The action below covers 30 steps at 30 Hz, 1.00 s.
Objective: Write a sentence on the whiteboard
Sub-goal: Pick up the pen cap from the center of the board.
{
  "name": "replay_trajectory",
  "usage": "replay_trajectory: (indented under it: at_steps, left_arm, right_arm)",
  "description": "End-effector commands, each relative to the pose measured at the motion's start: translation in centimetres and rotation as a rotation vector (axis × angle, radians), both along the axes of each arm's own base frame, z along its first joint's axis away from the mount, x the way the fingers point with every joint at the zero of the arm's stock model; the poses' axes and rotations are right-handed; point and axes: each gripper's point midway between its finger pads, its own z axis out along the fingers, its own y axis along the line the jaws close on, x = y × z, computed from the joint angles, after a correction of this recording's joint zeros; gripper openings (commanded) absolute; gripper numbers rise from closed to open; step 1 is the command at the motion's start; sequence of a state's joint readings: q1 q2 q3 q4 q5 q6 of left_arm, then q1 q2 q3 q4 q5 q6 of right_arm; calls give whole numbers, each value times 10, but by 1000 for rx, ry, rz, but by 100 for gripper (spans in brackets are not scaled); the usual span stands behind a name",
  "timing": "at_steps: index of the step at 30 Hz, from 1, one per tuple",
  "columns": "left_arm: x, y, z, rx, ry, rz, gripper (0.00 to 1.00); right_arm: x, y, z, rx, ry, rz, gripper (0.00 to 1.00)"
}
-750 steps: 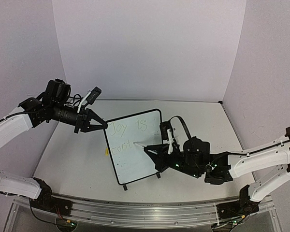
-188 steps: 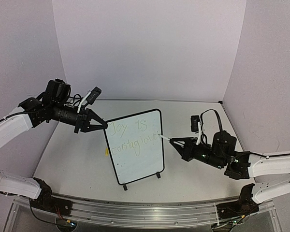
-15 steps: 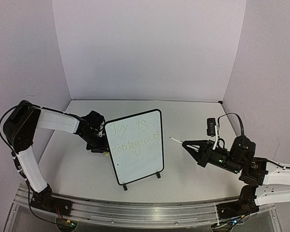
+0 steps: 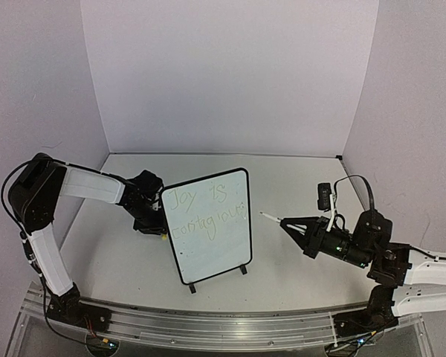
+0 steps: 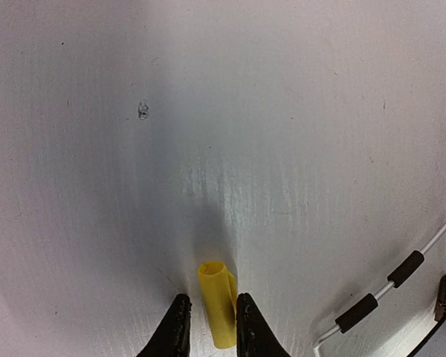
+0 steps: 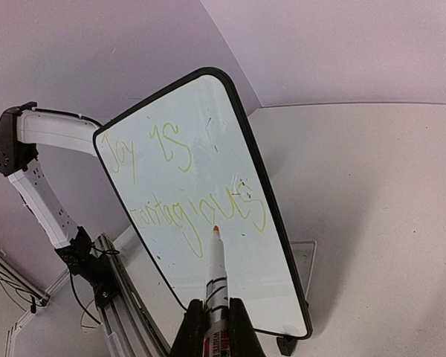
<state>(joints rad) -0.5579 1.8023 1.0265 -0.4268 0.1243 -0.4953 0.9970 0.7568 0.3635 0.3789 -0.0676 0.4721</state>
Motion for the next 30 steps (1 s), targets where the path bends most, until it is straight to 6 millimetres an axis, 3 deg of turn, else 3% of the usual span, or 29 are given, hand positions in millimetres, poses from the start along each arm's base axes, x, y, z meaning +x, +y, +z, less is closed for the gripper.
replay_trajectory:
  at_steps: [1, 13, 21, 26, 30]
  left_arm:
    - [-5, 3, -3, 44, 18, -11, 21]
    - [-19, 7, -12, 114, 66, -33, 12]
    - [-23, 15, -9, 161, 42, -29, 0]
    - [-19, 18, 14, 133, -38, -13, 0]
    - [-15, 25, 55, 109, -159, 6, 0]
  right_arm:
    - [3, -3, 4, 18, -7, -21, 0]
    - [4, -4, 2, 14, -6, -30, 0]
    - [4, -4, 4, 12, -6, -25, 0]
    - [3, -4, 6, 7, -3, -20, 0]
    - [0, -4, 12, 3, 2, -9, 0]
